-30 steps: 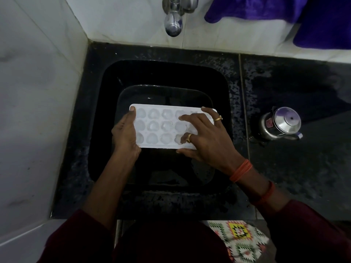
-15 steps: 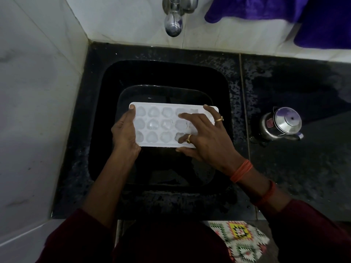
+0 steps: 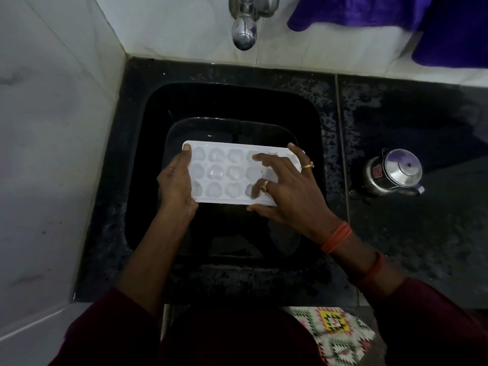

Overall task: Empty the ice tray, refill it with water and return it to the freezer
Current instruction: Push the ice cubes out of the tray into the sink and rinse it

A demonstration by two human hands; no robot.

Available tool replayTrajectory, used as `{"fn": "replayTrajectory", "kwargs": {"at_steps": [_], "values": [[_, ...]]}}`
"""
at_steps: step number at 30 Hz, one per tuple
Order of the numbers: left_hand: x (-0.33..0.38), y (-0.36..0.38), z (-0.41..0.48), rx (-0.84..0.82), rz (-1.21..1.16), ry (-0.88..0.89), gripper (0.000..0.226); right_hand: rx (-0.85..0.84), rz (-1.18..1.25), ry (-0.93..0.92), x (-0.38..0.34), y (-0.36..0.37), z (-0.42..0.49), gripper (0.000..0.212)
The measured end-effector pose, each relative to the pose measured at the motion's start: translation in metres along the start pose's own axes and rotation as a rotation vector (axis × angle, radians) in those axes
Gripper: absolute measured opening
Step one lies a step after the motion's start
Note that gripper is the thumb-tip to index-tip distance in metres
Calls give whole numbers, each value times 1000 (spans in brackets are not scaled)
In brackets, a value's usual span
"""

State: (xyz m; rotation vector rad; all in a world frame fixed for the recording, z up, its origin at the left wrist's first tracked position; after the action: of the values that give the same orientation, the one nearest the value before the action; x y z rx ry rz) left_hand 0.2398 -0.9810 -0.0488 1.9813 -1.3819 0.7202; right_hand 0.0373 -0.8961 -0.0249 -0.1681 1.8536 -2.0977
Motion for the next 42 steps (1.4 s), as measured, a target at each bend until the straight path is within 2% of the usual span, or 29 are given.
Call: {"fn": "replayTrajectory", "kwargs": {"at_steps": [4, 12, 20, 26, 34, 39, 42], "values": [[-1, 0, 0, -5, -13, -3, 26, -40, 13, -39, -4, 0, 3, 38], [-1, 4, -3, 1, -9, -2, 26, -173, -24, -115, -16, 0, 10, 36], [1, 3, -3, 9, -12, -1, 23, -146, -98, -120, -16, -3, 10, 33], [-2, 5, -3, -2, -6, -5, 26, -114, -61, -126, -21, -3, 10, 28], [-2, 6, -5, 6, -1, -11, 26, -110, -135, -87, -21, -6, 9, 41], [-3, 7, -6, 2, 4, -19, 27, -100, -114, -119, -20, -5, 9, 28], [-3, 7, -6, 1, 9, -18, 27, -97, -135, -117, -18, -6, 9, 32]]}}
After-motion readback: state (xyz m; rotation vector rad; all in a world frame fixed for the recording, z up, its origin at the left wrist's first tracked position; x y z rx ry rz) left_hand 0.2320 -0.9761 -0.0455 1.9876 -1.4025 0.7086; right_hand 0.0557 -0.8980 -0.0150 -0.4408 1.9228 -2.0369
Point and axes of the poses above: each hand's wrist, its own z-axis towards the middle knuckle, its own y-axis out of the palm, x = y × z, the point moved 1 cm from there along z, towards the middle knuckle, and after that the axes turned 3 degrees about -x, right-handed, at the moved point
